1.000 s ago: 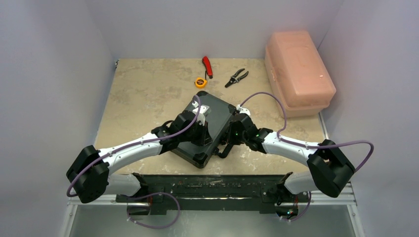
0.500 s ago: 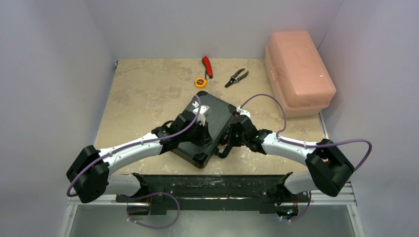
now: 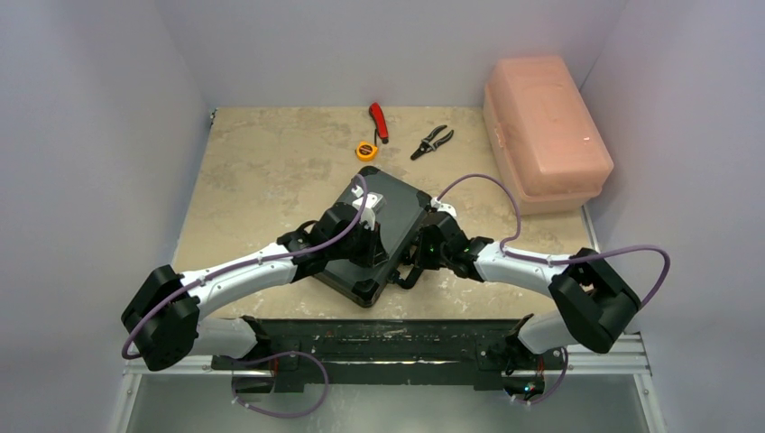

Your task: Pack up texas hold em set

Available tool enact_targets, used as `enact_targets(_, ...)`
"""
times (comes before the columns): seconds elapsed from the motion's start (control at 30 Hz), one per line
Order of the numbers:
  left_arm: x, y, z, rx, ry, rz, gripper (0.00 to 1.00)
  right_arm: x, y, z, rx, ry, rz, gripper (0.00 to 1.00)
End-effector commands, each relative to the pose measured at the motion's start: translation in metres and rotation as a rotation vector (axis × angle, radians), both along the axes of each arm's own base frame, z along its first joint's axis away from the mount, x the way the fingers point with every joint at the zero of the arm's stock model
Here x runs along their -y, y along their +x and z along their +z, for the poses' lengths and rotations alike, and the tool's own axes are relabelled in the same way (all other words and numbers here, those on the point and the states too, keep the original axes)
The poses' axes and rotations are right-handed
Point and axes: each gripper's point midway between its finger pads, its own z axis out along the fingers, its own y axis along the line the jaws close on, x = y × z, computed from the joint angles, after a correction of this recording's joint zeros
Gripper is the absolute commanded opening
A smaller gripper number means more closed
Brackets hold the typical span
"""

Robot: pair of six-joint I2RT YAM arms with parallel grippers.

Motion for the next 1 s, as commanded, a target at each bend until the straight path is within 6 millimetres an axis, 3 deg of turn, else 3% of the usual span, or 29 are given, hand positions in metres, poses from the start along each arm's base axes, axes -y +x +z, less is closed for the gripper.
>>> enact_targets(0.0,-0.05,-0.052,-0.076,-0.232,0.276,-0.02,0.06,-0.002,0.0,-0.009,-0.012,0.004,0.0,0.0)
enact_targets(0.97,-0.05,-0.05,-0.075,-0.229,0.284,-0.026,0.06,-0.01,0.0,-0.038,-0.063,-0.005,0.008,0.0)
